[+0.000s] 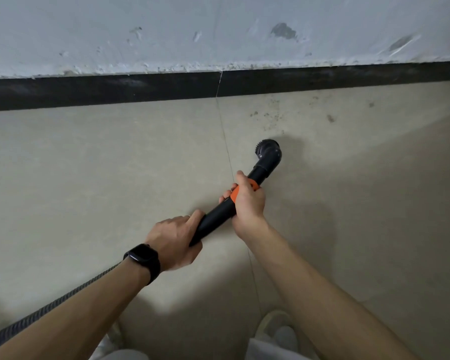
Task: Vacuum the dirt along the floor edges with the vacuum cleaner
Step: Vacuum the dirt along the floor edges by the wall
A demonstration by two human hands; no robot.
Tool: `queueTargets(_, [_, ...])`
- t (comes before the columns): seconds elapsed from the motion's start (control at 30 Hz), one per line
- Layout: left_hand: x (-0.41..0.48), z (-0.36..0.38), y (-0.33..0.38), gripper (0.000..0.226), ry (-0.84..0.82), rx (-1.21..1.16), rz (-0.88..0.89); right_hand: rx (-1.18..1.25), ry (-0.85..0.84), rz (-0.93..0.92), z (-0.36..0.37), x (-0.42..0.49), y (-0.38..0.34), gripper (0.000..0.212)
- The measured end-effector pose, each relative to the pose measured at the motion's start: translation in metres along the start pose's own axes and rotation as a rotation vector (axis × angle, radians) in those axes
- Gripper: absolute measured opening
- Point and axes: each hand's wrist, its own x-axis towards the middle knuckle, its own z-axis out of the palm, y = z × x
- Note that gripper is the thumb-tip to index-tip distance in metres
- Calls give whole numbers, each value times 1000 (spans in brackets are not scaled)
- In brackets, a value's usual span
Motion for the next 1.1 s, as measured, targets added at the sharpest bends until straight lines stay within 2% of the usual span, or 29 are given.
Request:
queueTargets(0.57, [35, -2, 1, 32, 47, -40, -122, -116, -67, -51, 27, 32, -25, 24])
queueTargets(1.1, [62, -9, -9, 31, 79, -47, -119, -157, -99, -66, 49, 49, -43, 22])
